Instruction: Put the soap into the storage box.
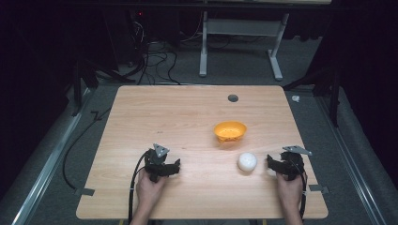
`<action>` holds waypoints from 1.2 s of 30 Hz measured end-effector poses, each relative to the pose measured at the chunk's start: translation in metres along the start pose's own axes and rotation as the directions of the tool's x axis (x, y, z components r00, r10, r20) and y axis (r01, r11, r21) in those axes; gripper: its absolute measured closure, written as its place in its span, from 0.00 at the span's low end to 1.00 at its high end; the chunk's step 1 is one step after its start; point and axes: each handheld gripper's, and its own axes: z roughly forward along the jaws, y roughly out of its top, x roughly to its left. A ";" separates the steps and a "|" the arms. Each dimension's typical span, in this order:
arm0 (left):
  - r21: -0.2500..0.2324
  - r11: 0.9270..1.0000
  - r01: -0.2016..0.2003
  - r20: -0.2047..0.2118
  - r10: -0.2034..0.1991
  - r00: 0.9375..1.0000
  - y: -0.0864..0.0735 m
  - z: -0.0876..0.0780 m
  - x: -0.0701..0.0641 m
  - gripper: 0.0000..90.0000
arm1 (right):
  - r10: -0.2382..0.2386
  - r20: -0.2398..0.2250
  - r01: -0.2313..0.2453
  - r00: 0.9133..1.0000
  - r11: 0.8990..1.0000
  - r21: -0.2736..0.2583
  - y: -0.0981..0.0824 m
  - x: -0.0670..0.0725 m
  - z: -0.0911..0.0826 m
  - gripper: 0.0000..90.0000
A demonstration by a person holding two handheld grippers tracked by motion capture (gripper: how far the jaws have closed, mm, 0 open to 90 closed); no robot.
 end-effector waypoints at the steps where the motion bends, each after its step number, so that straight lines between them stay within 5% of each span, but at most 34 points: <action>1: 0.000 1.000 0.000 0.000 0.000 1.000 0.000 0.000 0.000 0.19 | -0.001 -0.001 0.001 1.000 1.000 0.000 0.000 0.000 0.000 0.28; 36: 0.000 1.000 0.000 0.000 0.000 1.000 0.000 0.000 0.000 0.18 | -0.043 -0.042 0.043 0.998 0.999 0.001 0.000 0.003 -0.001 0.27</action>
